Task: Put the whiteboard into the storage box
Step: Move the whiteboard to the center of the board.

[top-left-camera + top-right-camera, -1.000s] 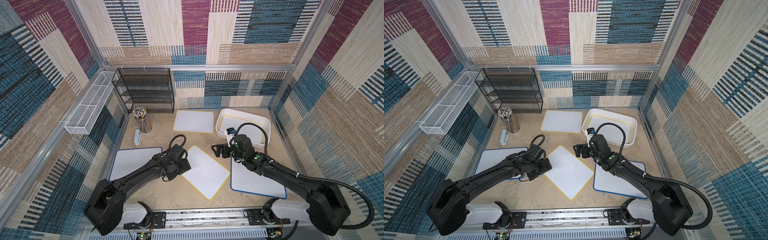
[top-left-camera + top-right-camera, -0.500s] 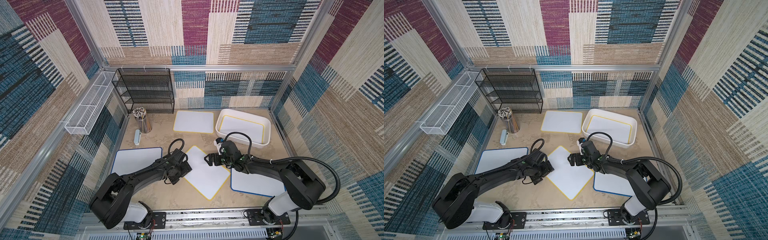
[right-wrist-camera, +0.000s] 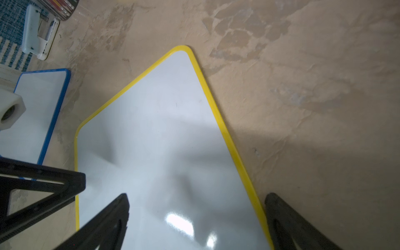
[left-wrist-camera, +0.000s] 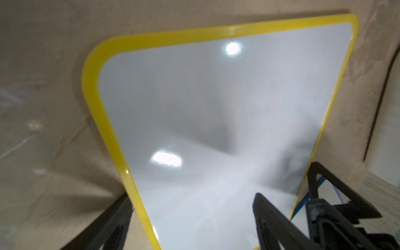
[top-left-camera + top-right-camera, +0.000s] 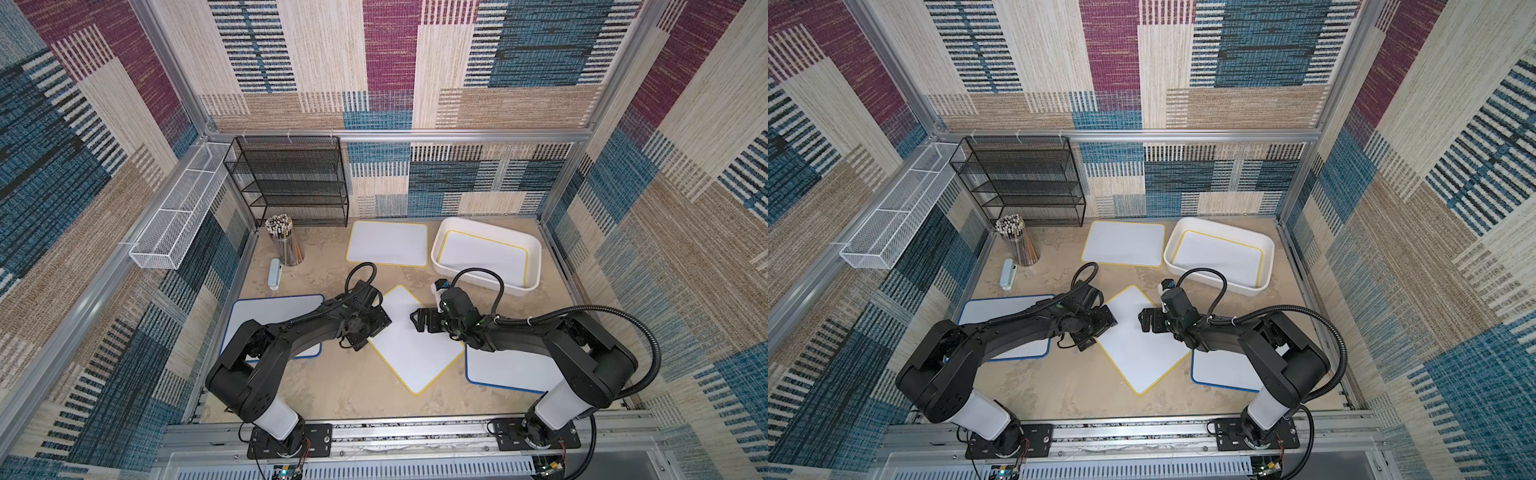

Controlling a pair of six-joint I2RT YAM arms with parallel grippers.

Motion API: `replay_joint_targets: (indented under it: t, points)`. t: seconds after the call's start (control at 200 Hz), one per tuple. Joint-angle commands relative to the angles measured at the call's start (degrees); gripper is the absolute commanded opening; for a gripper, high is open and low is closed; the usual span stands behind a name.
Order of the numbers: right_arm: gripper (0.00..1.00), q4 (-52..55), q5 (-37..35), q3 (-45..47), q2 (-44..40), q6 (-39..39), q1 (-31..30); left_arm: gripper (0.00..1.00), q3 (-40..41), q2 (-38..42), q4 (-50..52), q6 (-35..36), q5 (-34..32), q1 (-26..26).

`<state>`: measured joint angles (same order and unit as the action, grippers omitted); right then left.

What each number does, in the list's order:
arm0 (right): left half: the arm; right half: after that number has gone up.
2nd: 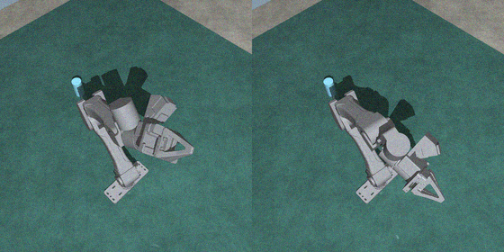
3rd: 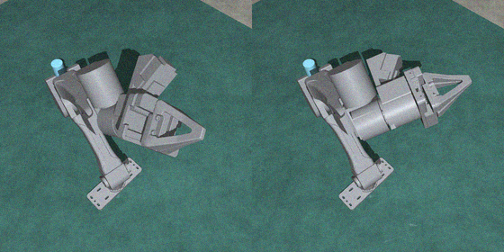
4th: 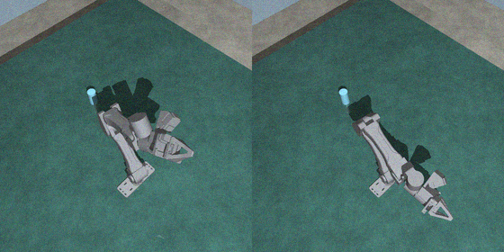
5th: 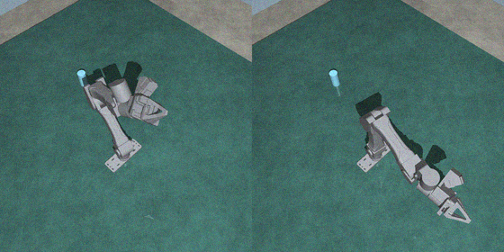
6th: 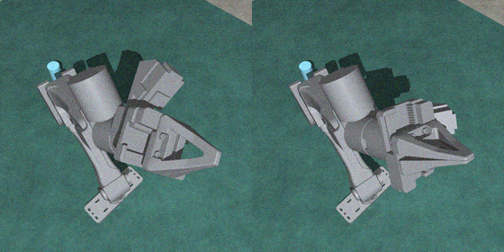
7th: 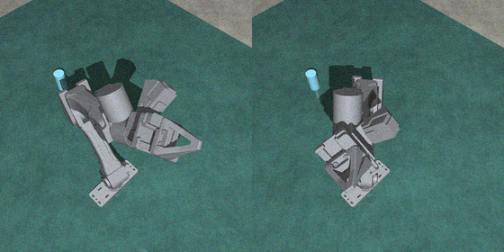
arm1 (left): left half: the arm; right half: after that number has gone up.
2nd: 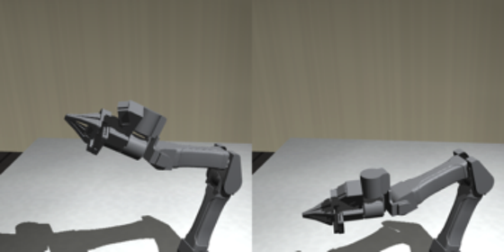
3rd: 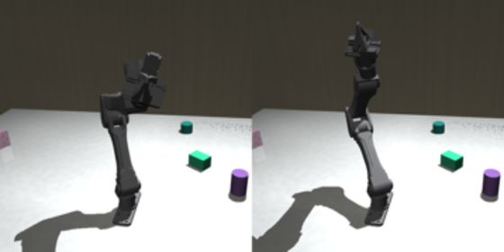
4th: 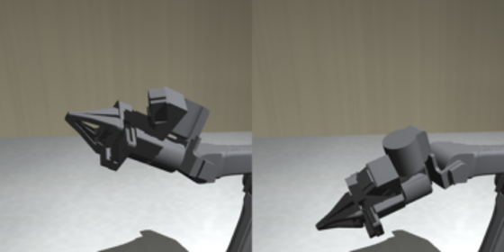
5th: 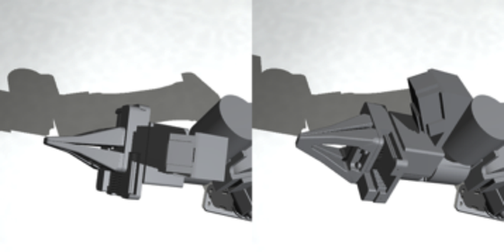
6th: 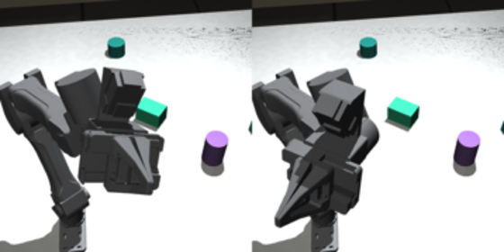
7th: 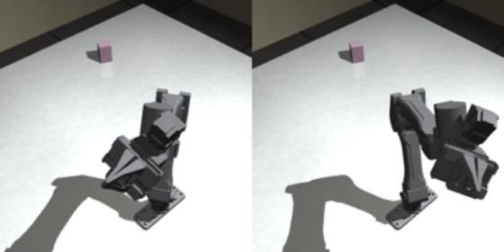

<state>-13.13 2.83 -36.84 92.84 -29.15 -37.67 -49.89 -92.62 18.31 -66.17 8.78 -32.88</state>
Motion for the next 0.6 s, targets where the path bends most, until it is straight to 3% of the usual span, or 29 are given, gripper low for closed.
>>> replay_joint_targets:
  t: [0.0, 0.256, 0.596]
  points:
    - [1.0, 3.73, -1.3, 0.94, 1.07, -3.83, -1.62, 0.89, -1.37, -3.15, 1.24, 4.28, 0.16, 1.1]
    - [1.0, 4.08, -4.18, 1.53, 1.34, -12.03, -5.93, 0.89, -11.31, -9.62, 6.49, 11.23, -0.19, 2.6]
    - [1.0, 2.49, -7.65, 2.25, 1.32, -24.7, -10.56, 0.88, -26.03, -17.63, 22.52, 24.85, -3.71, 3.53]
